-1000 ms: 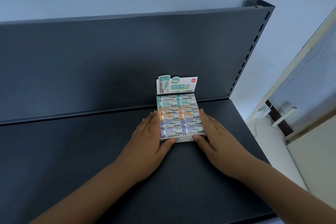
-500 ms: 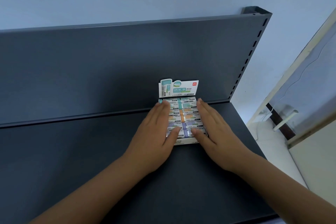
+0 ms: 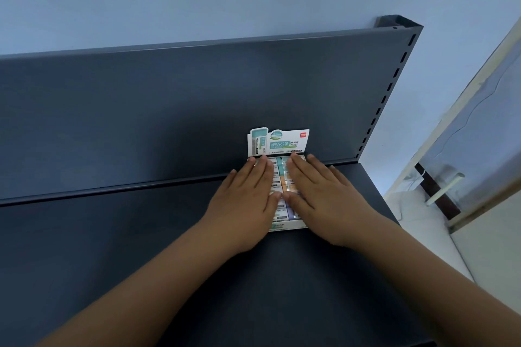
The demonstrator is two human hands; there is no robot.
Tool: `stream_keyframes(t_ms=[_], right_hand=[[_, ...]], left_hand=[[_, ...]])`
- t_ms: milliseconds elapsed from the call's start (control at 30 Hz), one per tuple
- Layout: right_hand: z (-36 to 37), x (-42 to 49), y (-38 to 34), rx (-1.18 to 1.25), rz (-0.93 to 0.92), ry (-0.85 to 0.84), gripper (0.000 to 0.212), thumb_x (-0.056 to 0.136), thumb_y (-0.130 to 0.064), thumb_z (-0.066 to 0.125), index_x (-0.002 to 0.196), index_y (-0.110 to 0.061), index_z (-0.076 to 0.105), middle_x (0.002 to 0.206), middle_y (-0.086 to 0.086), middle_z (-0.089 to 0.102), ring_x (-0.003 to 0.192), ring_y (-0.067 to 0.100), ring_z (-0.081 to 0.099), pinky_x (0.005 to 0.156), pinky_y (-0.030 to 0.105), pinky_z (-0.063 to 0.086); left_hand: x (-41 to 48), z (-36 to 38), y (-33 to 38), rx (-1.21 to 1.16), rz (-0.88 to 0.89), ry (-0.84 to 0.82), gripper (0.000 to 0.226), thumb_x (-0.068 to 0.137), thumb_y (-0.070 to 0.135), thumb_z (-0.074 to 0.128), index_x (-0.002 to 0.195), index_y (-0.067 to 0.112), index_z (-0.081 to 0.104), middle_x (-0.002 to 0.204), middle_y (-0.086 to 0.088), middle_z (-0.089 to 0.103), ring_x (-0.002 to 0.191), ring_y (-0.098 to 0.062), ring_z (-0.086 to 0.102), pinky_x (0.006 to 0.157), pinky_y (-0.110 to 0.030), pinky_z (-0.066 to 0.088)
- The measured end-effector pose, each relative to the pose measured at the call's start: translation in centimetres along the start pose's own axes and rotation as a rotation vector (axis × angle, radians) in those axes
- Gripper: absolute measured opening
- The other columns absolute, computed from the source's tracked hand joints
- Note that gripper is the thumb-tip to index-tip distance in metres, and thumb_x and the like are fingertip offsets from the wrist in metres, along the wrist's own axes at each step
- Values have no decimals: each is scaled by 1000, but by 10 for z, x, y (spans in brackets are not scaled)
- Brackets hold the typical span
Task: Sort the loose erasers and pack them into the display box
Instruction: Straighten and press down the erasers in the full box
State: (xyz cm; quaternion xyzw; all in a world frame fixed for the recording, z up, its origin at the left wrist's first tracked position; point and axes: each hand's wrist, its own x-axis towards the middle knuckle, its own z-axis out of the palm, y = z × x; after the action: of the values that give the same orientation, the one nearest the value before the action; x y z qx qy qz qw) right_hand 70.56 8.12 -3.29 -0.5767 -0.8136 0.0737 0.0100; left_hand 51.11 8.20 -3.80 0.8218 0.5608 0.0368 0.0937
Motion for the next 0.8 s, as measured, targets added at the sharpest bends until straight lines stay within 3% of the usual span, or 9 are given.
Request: stream_keyframes(t_ms=[200, 333, 467, 600, 667, 800], right_hand=[[3, 2, -2, 111, -3, 27, 67, 101, -55, 9, 160, -24, 1, 168, -10, -5, 153, 10, -12, 125, 39, 0], [9, 0, -1, 258, 4, 37, 73, 100, -63, 17, 160, -26, -4, 167, -13, -9, 151, 6, -14, 126, 39, 0], [12, -10, 6, 414, 20, 150, 74, 98, -67, 20, 158, -34, -9, 165, -19, -10, 150, 1, -12, 125, 37, 1], [16, -28, 27, 402, 105, 27, 88, 90, -80, 17, 158, -32, -12, 165, -18, -8, 146, -6, -19, 122, 31, -9], [14, -32, 32, 348, 76, -53, 96, 82, -88, 15, 157, -34, -12, 165, -19, -9, 146, -7, -21, 124, 35, -10], [11, -25, 29, 263, 1, -111, 105, 76, -92, 35, 154, -44, -17, 164, -22, -13, 146, -4, -23, 124, 45, -11]], left_hand=[[-2, 3, -2, -75, 7, 44, 62, 106, 43, 18, 160, 23, -5, 167, 9, -11, 152, -6, -15, 126, -39, 1], [-1, 9, -5, -206, 23, 92, 61, 106, 43, 24, 160, 24, 2, 167, 11, -5, 152, -4, -12, 126, -40, 5], [-13, 12, -6, -395, 7, 195, 70, 103, 52, 30, 160, 26, -1, 166, 16, -7, 150, 1, -13, 126, -32, 4], [-31, 14, -14, -459, -79, 111, 86, 93, 69, 36, 157, 35, -9, 165, 19, -8, 151, -2, -13, 125, -35, 3], [-32, 14, -20, -433, -69, 54, 92, 86, 78, 39, 155, 41, -9, 165, 18, -4, 152, -6, -8, 125, -40, 0], [-26, 18, -21, -301, -19, 11, 113, 74, 90, 39, 152, 38, -23, 167, 14, -6, 152, -3, -10, 125, -45, -5]])
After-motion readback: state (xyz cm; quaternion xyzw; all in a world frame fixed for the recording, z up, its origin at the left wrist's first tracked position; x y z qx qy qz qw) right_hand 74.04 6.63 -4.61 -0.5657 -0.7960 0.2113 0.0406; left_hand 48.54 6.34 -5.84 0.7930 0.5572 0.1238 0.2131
